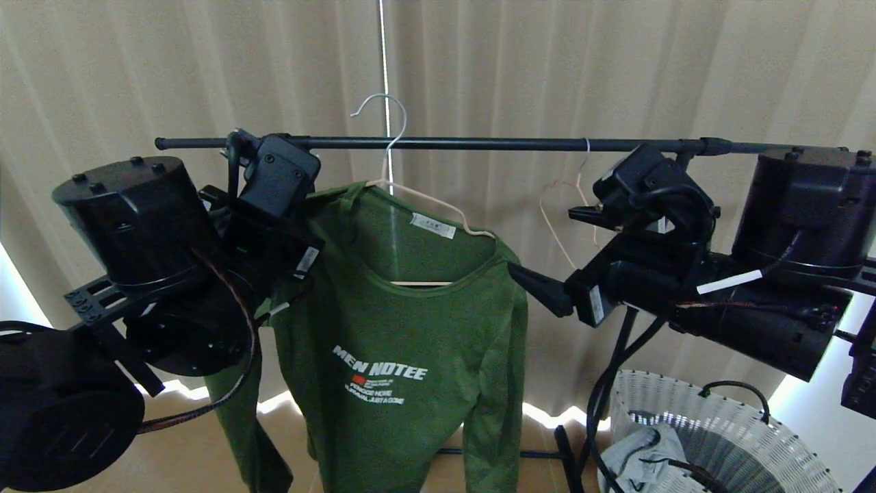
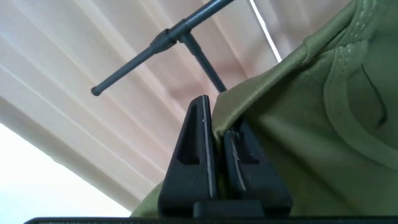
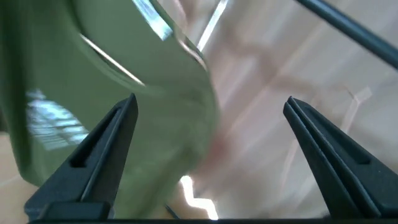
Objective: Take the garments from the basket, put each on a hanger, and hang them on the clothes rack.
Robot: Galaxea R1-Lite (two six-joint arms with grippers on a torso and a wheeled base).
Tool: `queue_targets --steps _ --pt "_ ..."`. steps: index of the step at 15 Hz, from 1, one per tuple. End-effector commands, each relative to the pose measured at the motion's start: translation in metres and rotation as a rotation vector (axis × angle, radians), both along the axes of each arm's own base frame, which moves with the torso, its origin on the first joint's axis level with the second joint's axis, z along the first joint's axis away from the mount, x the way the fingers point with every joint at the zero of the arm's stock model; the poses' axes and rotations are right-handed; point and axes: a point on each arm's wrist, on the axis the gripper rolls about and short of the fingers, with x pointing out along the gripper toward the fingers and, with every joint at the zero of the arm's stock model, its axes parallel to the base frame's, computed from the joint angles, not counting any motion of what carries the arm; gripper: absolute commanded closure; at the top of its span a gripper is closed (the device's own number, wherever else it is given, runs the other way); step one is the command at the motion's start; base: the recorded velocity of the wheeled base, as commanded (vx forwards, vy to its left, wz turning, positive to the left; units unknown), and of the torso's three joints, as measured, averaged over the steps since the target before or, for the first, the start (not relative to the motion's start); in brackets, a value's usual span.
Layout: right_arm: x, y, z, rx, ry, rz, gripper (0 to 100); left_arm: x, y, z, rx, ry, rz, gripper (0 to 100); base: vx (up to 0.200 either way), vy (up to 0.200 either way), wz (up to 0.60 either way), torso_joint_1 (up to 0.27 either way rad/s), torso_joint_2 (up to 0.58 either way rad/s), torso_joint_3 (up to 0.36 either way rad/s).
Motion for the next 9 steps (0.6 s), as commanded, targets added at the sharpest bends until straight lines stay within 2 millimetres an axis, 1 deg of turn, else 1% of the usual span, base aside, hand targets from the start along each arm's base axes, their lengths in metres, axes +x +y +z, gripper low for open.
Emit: queue_targets --steps 1,2,3,4,7,9 --pt "0.012 0.013 -0.001 0.0 -0.002 0.007 0 -0.001 -0.004 -0.002 0.004 0.004 -0.015 100 0.0 0.0 0.0 0.0 0.0 0.0" --pt "0.015 0.015 0.0 0.001 -0.004 0.005 0 -0.002 -0.005 -0.003 0.001 0.0 -0.021 100 0.0 0.0 0.0 0.0 0.0 0.0" --pt "0.026 0.024 0.001 0.006 -0.013 0.004 0 -0.007 -0.008 -0.003 -0.012 -0.023 -0.041 100 0.0 0.0 0.0 0.0 0.0 0.0" --pt "0.032 0.029 0.003 0.008 -0.023 0.003 0 -0.01 -0.011 -0.004 -0.015 -0.036 -0.054 100 0.0 0.0 0.0 0.0 0.0 0.0" --pt "0.042 0.034 0.003 -0.002 -0.038 0.001 0 -0.015 -0.015 -0.002 -0.01 -0.068 -0.073 100 0.0 0.0 0.0 0.0 0.0 0.0" --pt "0.044 0.034 0.01 0.008 -0.056 -0.002 0 -0.016 -0.017 0.0 -0.007 -0.079 -0.082 100 0.0 0.0 0.0 0.0 0.0 0.0"
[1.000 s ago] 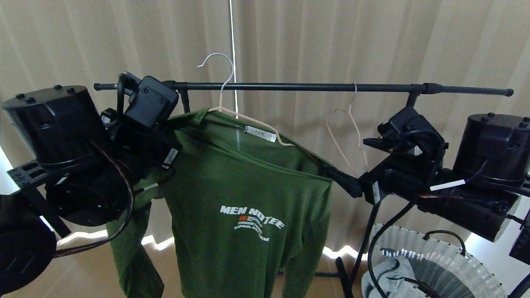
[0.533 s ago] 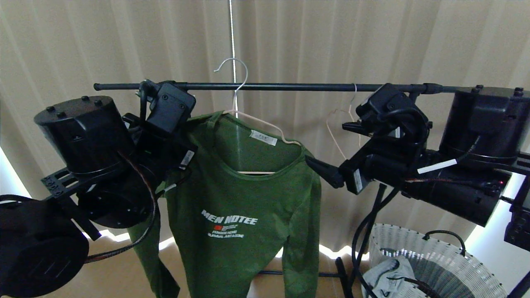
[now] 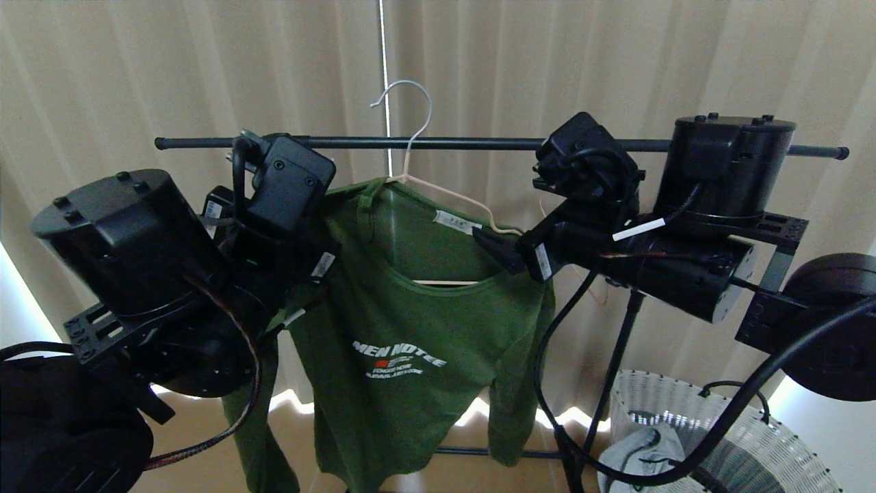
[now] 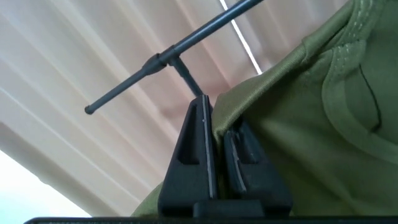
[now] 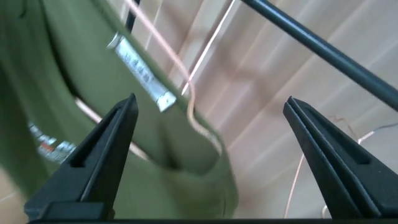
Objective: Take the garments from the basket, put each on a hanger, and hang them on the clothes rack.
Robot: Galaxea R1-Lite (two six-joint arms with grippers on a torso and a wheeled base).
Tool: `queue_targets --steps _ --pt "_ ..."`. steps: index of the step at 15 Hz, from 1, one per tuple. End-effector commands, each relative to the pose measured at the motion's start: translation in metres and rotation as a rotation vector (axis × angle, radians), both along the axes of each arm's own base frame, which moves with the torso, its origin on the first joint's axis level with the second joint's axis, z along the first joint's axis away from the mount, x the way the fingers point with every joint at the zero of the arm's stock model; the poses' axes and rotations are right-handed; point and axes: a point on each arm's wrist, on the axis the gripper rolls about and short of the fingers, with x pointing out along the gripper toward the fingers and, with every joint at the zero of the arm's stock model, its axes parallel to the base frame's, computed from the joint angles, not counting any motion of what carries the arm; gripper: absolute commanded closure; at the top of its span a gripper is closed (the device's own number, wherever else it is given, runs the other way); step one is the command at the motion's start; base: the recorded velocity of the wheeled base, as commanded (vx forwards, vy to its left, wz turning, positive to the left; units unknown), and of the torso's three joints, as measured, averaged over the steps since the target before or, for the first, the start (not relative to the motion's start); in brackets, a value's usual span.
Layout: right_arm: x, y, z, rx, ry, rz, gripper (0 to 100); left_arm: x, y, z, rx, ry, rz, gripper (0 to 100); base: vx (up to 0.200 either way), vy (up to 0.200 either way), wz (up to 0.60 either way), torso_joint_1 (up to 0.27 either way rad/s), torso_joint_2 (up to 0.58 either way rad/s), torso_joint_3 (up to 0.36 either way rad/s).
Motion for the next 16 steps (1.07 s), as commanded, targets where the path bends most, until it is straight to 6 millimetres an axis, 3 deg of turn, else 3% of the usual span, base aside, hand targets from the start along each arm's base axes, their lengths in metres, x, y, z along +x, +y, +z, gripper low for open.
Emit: queue_targets --steps 1,8,16 --pt "0.007 0.003 -0.005 -0.012 0.006 -0.009 0 -0.002 -0.002 -0.002 0.004 0.004 -0.01 100 0.0 0.0 0.0 0.0 0.0 0.0" --pt "0.012 -0.001 -0.001 -0.02 -0.017 -0.034 0 -0.011 0.002 -0.004 0.01 0.01 -0.021 100 0.0 0.0 0.0 0.0 0.0 0.0" --pt "0.015 0.007 -0.01 -0.045 -0.007 -0.017 0 -0.024 -0.01 -0.001 0.003 0.001 -0.09 100 0.0 0.0 0.0 0.0 0.0 0.0"
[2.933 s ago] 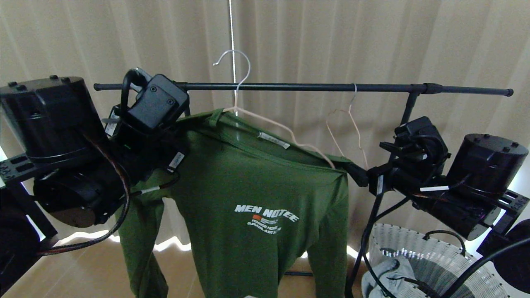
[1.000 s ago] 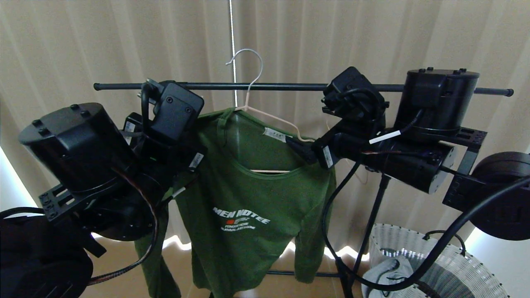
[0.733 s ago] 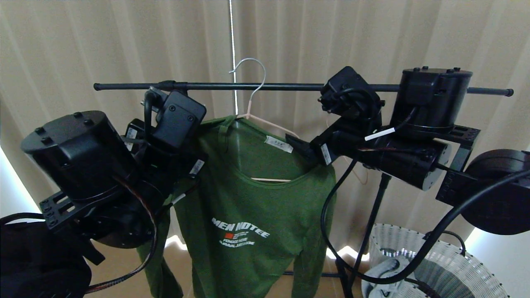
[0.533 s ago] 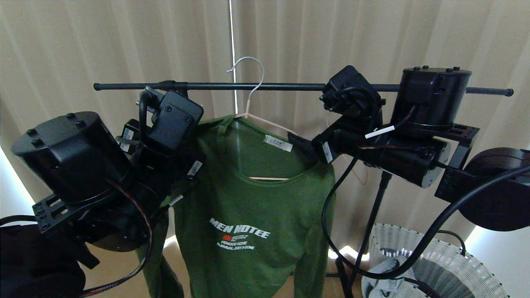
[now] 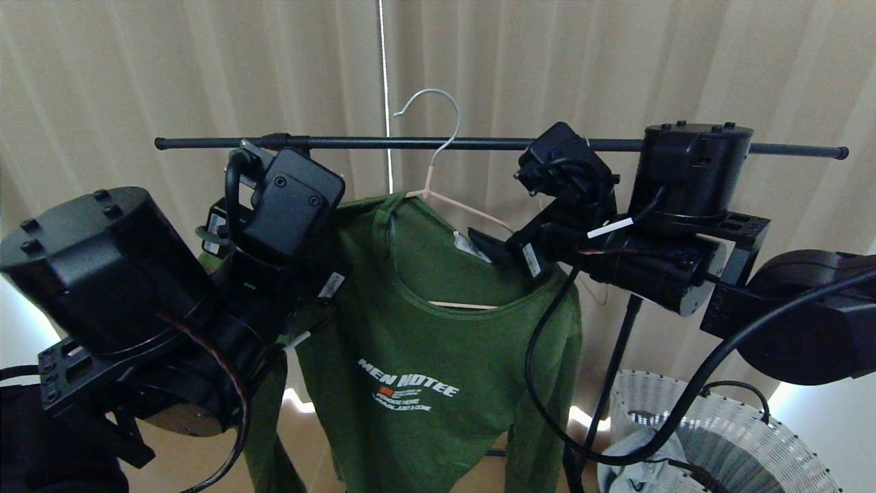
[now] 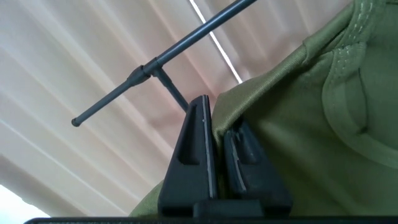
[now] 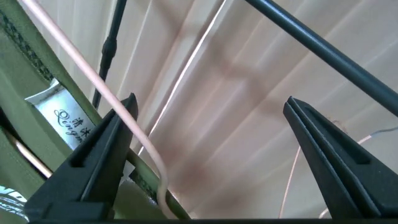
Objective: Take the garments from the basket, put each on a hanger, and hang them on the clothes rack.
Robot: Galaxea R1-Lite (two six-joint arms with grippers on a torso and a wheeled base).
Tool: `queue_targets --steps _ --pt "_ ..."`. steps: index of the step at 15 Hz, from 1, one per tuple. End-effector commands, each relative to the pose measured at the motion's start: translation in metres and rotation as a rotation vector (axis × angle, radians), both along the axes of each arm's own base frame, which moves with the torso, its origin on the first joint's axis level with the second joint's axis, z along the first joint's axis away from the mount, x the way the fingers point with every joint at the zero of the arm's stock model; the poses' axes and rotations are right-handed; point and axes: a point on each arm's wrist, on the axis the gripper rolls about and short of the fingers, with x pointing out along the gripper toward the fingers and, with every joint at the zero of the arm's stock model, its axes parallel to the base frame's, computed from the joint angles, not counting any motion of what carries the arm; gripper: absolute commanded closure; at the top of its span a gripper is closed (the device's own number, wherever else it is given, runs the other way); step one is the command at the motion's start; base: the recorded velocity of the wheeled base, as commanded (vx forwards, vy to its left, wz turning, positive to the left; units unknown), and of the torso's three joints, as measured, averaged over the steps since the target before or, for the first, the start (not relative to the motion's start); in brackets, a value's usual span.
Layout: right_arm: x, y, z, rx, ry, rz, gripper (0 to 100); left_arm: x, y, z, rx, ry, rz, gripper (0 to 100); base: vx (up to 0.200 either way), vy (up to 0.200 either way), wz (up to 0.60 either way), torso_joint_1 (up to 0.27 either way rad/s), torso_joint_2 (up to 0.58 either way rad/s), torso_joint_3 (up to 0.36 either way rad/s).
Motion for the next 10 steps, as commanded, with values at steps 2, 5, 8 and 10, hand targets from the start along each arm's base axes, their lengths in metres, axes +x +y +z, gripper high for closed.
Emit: queue_targets --steps 2,5,8,10 --pt "-0.0006 0.0022 -0.0016 -0.003 0.002 0.006 100 -0.001 -0.0007 0.0011 -0.002 -0.005 -0.014 100 0.0 0.0 0.0 0.0 0.0 0.0" --pt "-0.0013 0.003 -0.0017 -0.002 0.001 0.009 100 -0.001 -0.0009 0.0009 0.0 -0.005 -0.021 100 0.0 0.0 0.0 0.0 0.0 0.0" --pt "-0.0017 0.0027 -0.0014 -0.001 0.0 0.009 100 -0.0008 -0.0011 0.0005 0.001 -0.004 -0.021 100 0.0 0.0 0.0 0.0 0.0 0.0" --pt "-0.0021 0.0024 -0.0016 0.0 0.001 0.009 100 -0.0008 -0.001 0.0001 0.002 -0.002 -0.021 100 0.0 0.0 0.0 0.0 0.0 0.0"
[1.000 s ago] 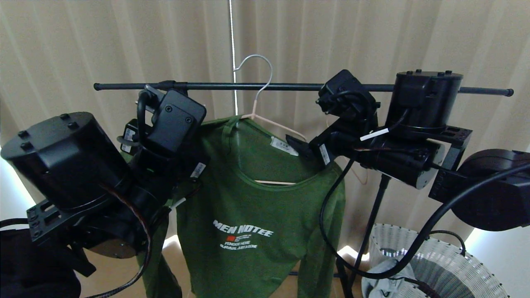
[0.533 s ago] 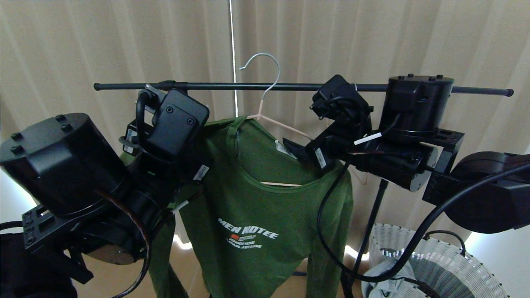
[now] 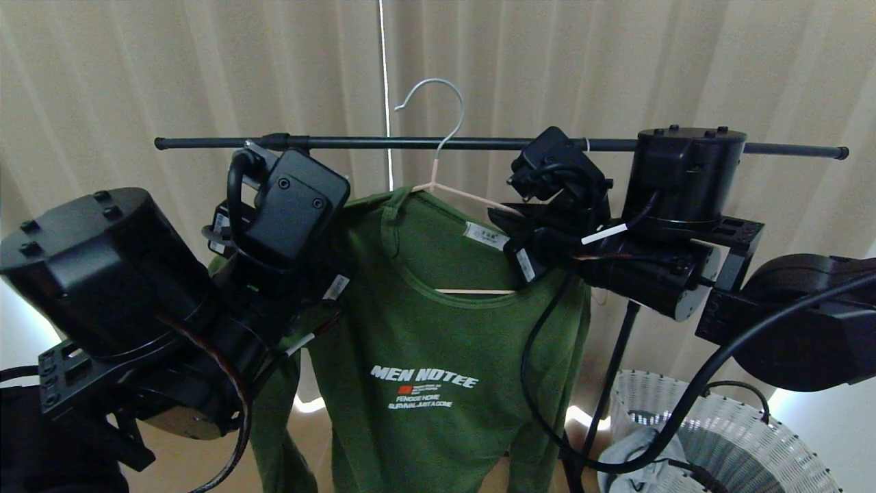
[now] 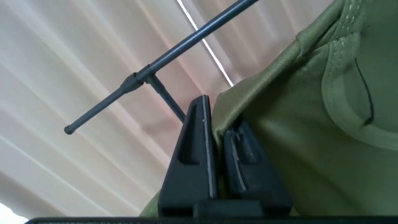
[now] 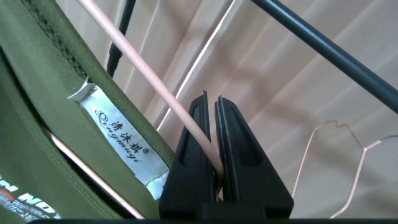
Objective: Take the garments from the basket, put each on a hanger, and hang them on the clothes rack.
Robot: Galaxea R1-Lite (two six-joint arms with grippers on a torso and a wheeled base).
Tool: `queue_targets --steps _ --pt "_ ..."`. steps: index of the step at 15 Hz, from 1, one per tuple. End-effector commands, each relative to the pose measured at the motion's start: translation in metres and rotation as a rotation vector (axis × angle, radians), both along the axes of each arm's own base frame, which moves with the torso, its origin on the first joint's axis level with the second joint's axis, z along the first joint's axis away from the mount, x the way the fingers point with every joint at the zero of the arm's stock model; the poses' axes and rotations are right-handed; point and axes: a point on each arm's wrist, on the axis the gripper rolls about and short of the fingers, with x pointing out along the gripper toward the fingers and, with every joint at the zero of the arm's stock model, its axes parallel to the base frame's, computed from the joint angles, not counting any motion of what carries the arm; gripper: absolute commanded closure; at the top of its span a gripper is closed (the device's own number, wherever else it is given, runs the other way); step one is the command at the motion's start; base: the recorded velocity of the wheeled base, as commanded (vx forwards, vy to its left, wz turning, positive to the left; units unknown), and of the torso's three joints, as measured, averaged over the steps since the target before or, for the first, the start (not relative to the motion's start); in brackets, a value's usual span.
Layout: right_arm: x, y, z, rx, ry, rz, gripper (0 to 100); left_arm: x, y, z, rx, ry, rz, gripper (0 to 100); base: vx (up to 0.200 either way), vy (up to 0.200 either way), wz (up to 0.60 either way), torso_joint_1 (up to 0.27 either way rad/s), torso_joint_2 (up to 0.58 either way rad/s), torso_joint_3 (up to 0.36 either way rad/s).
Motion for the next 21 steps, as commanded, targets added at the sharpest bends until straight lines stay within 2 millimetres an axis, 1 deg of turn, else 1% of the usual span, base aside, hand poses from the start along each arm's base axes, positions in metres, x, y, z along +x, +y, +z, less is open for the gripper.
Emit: queue_targets --steps 1,4,5,6,8,10,11,12,13,15,16,17,18,20,21 --pt "-0.001 -0.001 0.0 0.0 -0.001 -0.001 100 0.0 0.0 0.0 -0.002 0.001 0.003 100 0.0 0.0 0.0 0.0 0.0 0.0" --pt "-0.003 -0.002 0.003 0.005 -0.005 -0.002 100 0.0 0.003 -0.007 0.006 0.02 0.009 100 0.0 0.0 0.0 0.0 0.0 0.0" --pt "-0.003 -0.002 0.003 0.005 -0.007 -0.002 100 -0.001 0.003 -0.006 0.004 0.019 0.008 100 0.0 0.0 0.0 0.0 0.0 0.0" --pt "-0.004 -0.003 0.004 0.007 -0.009 -0.002 100 0.0 0.002 -0.004 0.001 0.014 0.007 0 0.0 0.0 0.0 0.0 0.0 0.0" --pt "-0.007 -0.006 0.008 0.012 -0.017 -0.007 100 -0.001 0.004 0.0 -0.011 0.001 0.005 0 0.0 0.0 0.0 0.0 0.0 0.0" --pt "-0.01 -0.014 0.01 0.013 -0.018 -0.021 100 -0.005 0.01 0.001 -0.012 0.0 -0.015 0 0.0 0.0 0.0 0.0 0.0 0.0" --pt "-0.009 -0.025 0.011 0.01 -0.018 -0.06 100 -0.007 0.013 0.003 -0.016 -0.005 -0.017 0 0.0 0.0 0.0 0.0 0.0 0.0" --pt "-0.01 -0.027 0.011 0.01 -0.019 -0.073 100 -0.007 0.014 0.004 -0.016 -0.005 -0.015 0 0.0 0.0 0.0 0.0 0.0 0.0" --pt "-0.011 -0.033 0.011 0.007 -0.02 -0.109 100 -0.01 0.019 0.005 -0.008 0.008 -0.01 0 0.0 0.0 0.0 0.0 0.0 0.0" --pt "-0.006 -0.047 0.013 0.011 -0.026 -0.166 100 -0.022 0.028 -0.005 0.033 0.093 -0.098 0 0.0 0.0 0.0 0.0 0.0 0.0" --pt "-0.008 -0.051 0.014 0.011 -0.027 -0.181 100 -0.026 0.034 -0.01 0.058 0.14 -0.137 0 0.0 0.0 0.0 0.0 0.0 0.0" --pt "-0.014 -0.06 0.014 0.009 -0.027 -0.203 100 -0.029 0.046 -0.014 0.091 0.22 -0.175 0 0.0 0.0 0.0 0.0 0.0 0.0" --pt "-0.018 -0.065 0.014 0.007 -0.024 -0.21 100 -0.027 0.054 -0.016 0.089 0.264 -0.179 0 0.0 0.0 0.0 0.0 0.0 0.0" --pt "-0.027 -0.071 0.014 0.008 -0.023 -0.212 100 -0.015 0.069 -0.025 0.029 0.33 -0.16 0 0.0 0.0 0.0 0.0 0.0 0.0" --pt "-0.029 -0.072 0.015 0.01 -0.026 -0.212 100 -0.01 0.074 -0.032 0.01 0.362 -0.153 0 0.0 0.0 0.0 0.0 0.0 0.0"
